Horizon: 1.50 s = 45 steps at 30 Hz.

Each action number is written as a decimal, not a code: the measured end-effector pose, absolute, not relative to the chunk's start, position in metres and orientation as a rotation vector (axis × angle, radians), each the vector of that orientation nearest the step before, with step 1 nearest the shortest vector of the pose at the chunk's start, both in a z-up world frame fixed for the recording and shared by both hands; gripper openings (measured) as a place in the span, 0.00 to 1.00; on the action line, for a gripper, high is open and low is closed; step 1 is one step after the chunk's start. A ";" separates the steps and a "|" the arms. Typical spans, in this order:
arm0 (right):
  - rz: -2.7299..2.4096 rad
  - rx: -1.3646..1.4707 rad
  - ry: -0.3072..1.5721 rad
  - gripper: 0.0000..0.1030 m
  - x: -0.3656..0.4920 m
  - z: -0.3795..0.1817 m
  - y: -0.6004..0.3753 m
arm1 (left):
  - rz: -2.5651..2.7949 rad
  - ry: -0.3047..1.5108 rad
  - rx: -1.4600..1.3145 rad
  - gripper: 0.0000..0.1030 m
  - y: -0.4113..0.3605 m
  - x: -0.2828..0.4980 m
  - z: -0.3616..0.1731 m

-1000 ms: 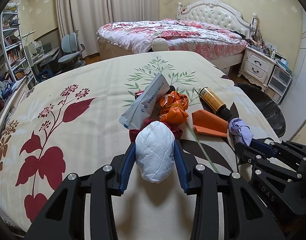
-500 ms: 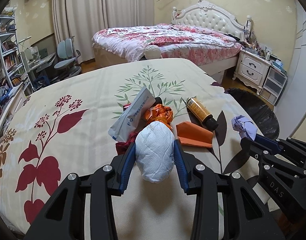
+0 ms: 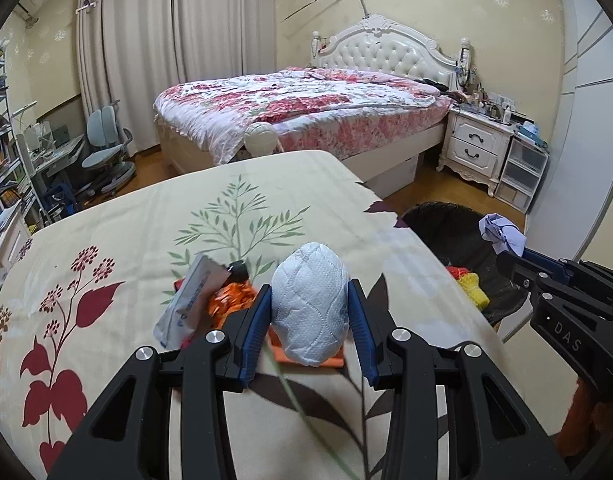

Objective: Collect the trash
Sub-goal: 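Lift the lavender cloth toward the bin with the right gripper, then open both grippers over the black bin to drop the ball and cloth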

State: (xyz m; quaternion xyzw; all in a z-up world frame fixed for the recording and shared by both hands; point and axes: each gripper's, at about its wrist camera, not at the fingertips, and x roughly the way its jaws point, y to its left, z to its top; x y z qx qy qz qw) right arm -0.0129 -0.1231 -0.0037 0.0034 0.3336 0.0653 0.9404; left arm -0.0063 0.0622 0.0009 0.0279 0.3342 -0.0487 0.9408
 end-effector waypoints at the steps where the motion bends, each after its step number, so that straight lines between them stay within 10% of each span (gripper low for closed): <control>1: 0.122 0.011 0.675 0.18 -0.010 -0.002 -0.129 | -0.112 0.679 0.057 0.39 0.056 -0.002 0.002; 40: -0.084 0.143 0.738 0.20 0.091 -0.053 -0.243 | -0.229 0.772 0.185 0.40 -0.099 0.138 -0.047; 45: -0.114 0.139 0.720 0.38 0.089 -0.053 -0.247 | -0.221 0.777 0.184 0.59 -0.099 0.139 -0.049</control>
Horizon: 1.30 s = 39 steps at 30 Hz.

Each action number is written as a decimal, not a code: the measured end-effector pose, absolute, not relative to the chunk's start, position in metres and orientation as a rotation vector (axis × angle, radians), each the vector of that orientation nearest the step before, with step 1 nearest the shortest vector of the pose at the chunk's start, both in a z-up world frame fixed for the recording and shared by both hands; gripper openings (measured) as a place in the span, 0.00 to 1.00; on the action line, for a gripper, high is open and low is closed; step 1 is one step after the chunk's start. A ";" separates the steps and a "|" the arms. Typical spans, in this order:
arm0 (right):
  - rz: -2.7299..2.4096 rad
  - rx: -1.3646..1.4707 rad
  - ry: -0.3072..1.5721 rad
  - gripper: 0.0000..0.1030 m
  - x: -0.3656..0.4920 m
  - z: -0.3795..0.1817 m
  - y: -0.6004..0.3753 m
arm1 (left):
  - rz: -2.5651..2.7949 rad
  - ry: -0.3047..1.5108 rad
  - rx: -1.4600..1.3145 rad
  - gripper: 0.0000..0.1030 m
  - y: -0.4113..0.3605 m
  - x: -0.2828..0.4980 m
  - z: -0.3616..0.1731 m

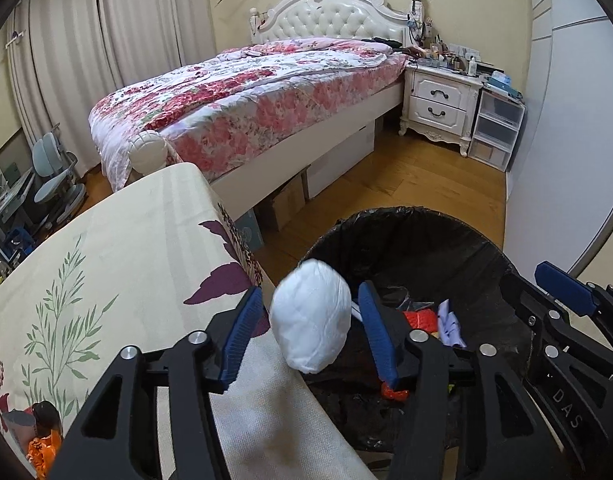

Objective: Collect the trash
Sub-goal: 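Open both grippers over the black bin to drop the ball and cloth, then move both grippers back to the bed and grasp the white-blue tube with the left gripper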

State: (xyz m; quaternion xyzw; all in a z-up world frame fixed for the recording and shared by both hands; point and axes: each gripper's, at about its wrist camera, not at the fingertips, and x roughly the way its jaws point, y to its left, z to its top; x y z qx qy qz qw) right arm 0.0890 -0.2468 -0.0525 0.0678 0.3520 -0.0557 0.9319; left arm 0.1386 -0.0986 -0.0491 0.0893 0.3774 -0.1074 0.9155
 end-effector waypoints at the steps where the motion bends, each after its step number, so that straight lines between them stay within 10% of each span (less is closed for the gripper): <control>1: -0.119 0.134 0.718 0.39 0.089 -0.052 -0.247 | -0.217 0.772 0.183 0.62 -0.098 0.138 -0.049; 17: -0.168 0.107 0.698 0.75 0.076 -0.047 -0.248 | -0.164 0.756 0.151 0.79 -0.078 0.131 -0.034; 39: -0.052 0.095 0.713 0.77 0.044 -0.036 -0.193 | -0.034 0.725 0.110 0.80 0.015 0.078 -0.013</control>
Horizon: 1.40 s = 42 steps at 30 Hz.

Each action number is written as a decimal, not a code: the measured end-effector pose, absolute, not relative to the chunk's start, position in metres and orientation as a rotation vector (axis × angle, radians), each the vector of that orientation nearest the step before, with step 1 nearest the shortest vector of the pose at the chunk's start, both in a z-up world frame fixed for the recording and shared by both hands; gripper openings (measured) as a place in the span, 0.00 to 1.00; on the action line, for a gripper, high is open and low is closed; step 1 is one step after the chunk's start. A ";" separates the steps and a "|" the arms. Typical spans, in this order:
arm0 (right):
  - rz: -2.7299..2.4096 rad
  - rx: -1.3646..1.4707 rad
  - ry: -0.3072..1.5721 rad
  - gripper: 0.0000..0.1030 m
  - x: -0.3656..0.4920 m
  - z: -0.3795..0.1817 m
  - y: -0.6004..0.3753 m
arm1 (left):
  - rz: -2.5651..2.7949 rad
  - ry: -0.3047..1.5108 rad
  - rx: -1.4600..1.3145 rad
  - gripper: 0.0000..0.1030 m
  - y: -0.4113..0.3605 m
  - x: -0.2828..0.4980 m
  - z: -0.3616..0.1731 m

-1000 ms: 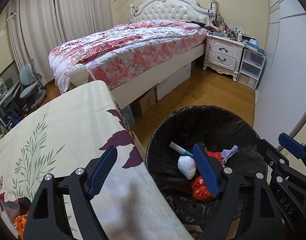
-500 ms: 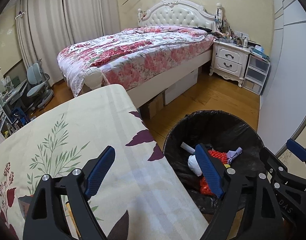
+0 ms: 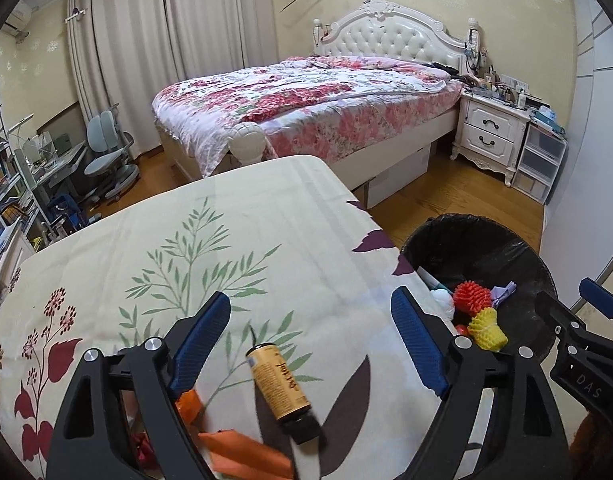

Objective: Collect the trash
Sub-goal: 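Move both grippers back to the bed and grasp the white-blue tube with the left gripper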

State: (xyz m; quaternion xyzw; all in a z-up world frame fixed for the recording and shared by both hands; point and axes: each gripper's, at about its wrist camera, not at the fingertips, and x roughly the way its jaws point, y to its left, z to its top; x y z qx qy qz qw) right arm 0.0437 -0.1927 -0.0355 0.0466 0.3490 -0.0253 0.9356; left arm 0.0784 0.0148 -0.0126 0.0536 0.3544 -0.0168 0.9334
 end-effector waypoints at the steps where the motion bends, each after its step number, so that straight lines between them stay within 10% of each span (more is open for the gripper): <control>1: -0.039 0.093 0.714 0.77 0.042 -0.035 -0.187 | -0.028 0.723 0.106 0.80 0.020 0.075 -0.012; 30: 0.203 -0.032 0.738 0.77 0.028 -0.034 -0.060 | 0.143 0.792 0.052 0.79 0.168 0.027 -0.040; 38: 0.219 -0.049 0.752 0.77 0.029 -0.039 -0.048 | 0.046 0.858 0.033 0.39 0.167 0.038 -0.054; 42: 0.227 -0.054 0.755 0.77 0.029 -0.040 -0.045 | 0.031 0.846 0.043 0.37 0.166 0.036 -0.053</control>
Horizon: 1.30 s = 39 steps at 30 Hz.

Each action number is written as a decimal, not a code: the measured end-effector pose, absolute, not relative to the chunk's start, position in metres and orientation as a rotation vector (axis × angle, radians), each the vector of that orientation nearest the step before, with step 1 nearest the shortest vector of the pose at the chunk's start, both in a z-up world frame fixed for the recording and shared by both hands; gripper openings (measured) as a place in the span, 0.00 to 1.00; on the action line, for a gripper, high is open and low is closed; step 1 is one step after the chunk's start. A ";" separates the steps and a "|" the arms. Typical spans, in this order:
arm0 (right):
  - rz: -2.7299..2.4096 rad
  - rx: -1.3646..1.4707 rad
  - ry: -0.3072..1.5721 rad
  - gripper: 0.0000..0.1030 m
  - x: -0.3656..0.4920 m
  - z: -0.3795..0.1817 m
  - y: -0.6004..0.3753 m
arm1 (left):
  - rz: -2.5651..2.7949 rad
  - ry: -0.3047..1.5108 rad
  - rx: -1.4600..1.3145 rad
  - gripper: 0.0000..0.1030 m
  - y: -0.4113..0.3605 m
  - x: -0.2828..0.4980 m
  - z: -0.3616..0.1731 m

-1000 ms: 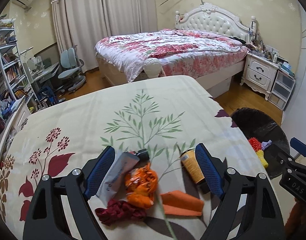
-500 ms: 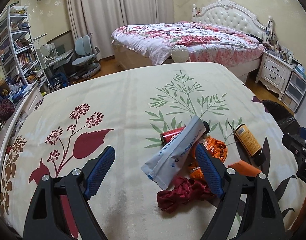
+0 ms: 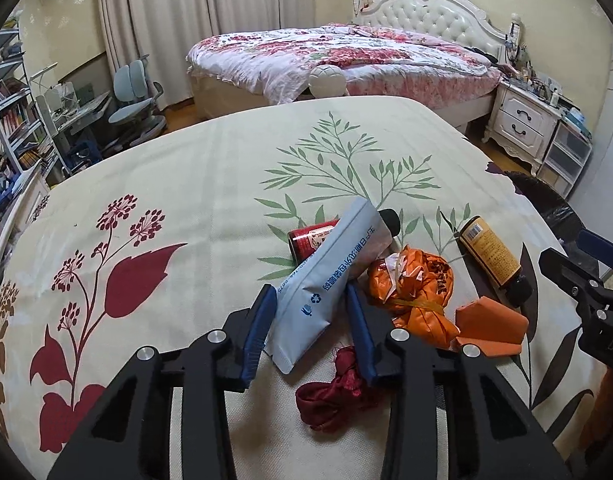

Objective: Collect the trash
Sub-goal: 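Move both grippers back to the bed and grasp the white-blue tube with the left gripper, then grasp the gold can with the right gripper while the left gripper holds the tube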

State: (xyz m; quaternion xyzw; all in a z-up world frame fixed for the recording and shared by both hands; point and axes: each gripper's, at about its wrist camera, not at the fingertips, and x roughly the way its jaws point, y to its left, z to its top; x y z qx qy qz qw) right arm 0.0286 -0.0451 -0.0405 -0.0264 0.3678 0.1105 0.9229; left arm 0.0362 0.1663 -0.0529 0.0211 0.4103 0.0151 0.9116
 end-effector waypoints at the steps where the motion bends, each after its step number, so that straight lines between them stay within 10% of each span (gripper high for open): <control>1: 0.229 -0.056 0.756 0.77 0.029 -0.041 -0.044 | 0.029 0.843 0.040 0.37 0.167 0.035 -0.052; 15: 0.296 -0.099 0.758 0.73 0.035 -0.037 -0.016 | 0.089 0.807 0.007 0.35 0.194 0.032 -0.035; 27: 0.355 -0.126 0.849 0.25 0.054 -0.053 0.004 | 0.114 0.810 -0.015 0.35 0.208 0.029 -0.038; 39: 0.342 -0.089 0.834 0.23 0.049 -0.049 -0.010 | 0.095 0.795 -0.023 0.35 0.192 0.027 -0.031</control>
